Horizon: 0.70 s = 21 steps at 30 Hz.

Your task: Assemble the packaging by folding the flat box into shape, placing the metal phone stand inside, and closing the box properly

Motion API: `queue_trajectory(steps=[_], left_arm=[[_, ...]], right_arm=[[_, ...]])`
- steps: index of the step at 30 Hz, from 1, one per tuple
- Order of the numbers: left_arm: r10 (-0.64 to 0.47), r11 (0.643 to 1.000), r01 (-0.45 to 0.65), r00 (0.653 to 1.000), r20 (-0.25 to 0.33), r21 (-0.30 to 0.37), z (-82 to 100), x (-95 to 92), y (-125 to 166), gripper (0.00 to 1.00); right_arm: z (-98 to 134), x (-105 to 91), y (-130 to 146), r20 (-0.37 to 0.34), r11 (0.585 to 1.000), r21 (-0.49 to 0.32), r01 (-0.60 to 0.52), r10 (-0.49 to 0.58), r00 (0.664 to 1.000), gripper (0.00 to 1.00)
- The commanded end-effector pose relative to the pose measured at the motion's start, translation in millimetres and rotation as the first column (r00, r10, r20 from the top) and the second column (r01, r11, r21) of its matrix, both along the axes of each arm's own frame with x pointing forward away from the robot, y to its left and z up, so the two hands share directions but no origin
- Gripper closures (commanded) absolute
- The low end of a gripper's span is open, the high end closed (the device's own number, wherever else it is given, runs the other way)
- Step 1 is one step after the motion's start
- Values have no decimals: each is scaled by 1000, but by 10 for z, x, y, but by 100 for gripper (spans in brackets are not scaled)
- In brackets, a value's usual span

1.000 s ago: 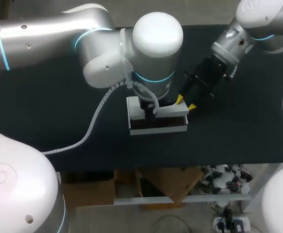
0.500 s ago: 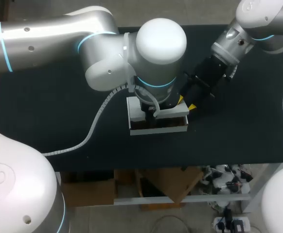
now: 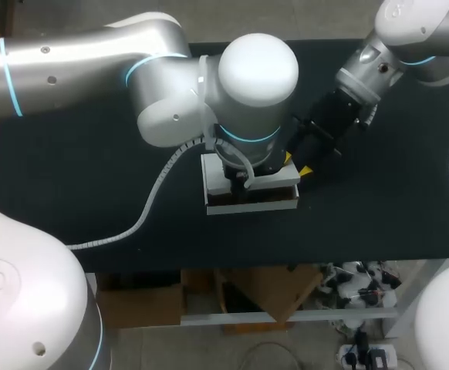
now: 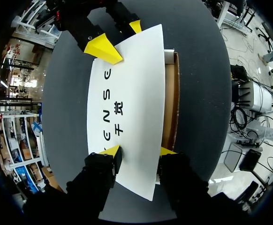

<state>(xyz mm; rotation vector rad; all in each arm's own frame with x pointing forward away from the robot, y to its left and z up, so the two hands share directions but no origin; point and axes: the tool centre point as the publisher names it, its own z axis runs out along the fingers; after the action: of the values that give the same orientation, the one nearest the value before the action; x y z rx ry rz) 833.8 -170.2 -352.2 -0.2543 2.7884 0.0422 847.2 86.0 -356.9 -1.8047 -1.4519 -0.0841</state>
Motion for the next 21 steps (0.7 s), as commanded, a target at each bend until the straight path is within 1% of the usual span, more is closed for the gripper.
queue_trajectory(steps=[1,21], left_arm=[[-3,1000,3,1000,6,2,-57,-29,-24,57],[-23,1000,23,1000,5,4,-145,-68,-35,56]], right_arm=[[1,-9,-5,-1,1000,1,2,-2,1000,55],[7,-24,-27,2,1000,2,5,-5,1000,56]])
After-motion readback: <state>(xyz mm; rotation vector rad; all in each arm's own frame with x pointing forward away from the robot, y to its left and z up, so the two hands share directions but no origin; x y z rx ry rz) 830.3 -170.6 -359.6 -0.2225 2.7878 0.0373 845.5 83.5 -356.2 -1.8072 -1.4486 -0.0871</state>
